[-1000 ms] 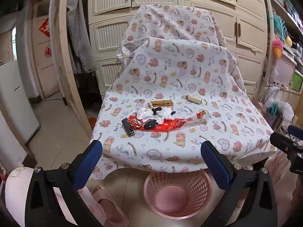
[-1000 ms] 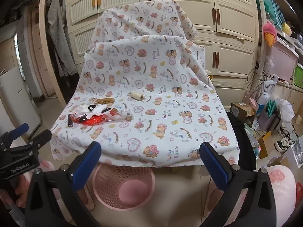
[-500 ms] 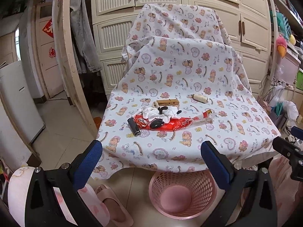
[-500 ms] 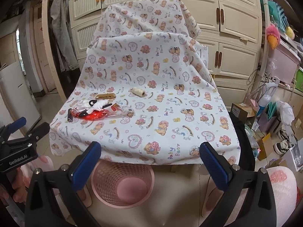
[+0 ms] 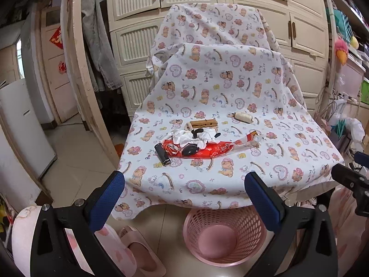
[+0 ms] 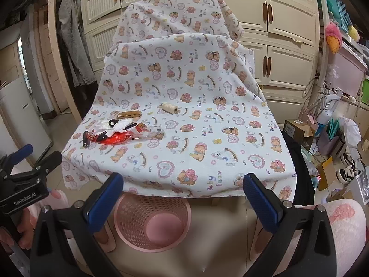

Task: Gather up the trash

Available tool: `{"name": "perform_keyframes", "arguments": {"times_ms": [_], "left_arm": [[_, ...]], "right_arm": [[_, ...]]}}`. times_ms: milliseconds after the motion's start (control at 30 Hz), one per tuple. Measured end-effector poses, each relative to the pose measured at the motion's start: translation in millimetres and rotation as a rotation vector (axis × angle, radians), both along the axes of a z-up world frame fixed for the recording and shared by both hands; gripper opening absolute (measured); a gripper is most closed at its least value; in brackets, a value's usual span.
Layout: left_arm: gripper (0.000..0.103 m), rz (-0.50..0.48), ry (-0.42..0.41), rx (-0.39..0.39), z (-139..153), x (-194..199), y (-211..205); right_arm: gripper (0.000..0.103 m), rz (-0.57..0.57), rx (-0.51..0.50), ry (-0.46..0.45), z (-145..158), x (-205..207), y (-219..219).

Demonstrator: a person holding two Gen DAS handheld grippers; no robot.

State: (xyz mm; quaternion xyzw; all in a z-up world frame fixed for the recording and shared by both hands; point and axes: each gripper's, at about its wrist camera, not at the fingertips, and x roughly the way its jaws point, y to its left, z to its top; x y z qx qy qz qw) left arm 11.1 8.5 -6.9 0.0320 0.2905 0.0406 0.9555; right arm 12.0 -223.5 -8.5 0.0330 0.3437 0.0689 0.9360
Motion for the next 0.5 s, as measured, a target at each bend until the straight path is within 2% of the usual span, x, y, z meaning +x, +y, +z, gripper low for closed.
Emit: {"name": "perform_keyframes", "arguments": {"times_ms": [500], "left_arm": [[0.102, 0.012, 0.01, -0.005, -1.5, 0.6, 2.1]], "right_arm": [[0.103, -0.003, 0.001, -0.002, -1.1, -0.5, 0.0]]}}
